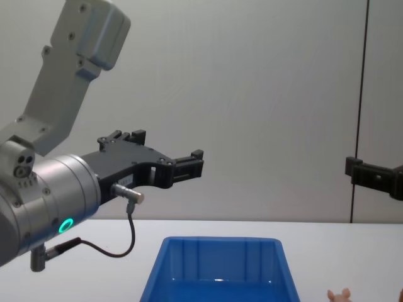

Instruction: Pick up the two dolls from the table and place them into the box.

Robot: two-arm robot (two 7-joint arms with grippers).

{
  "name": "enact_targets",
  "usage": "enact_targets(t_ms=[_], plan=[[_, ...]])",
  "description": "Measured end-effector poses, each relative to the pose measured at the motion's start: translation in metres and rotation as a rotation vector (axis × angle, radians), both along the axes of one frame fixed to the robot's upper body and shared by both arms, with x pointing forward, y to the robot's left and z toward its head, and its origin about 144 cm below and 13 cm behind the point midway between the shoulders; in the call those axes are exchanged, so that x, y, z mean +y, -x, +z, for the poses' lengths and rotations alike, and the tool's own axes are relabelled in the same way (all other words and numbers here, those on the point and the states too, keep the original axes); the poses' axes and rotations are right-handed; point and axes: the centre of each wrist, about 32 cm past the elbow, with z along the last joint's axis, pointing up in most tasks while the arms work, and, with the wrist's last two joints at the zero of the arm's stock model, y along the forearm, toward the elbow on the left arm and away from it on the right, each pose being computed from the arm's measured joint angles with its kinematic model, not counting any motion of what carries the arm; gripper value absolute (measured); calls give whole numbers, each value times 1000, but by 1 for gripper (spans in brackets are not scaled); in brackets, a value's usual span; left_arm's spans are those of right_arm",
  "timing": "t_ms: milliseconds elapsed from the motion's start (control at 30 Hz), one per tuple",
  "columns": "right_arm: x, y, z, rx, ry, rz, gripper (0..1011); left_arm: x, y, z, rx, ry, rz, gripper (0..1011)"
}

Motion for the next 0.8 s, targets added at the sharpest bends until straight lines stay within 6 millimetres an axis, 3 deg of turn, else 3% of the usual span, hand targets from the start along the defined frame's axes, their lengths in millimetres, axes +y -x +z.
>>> enact_targets(t_ms=[800], plan=[[0, 0, 0, 0, -1, -1, 1001, 0, 0, 0, 0, 0, 0, 1001]])
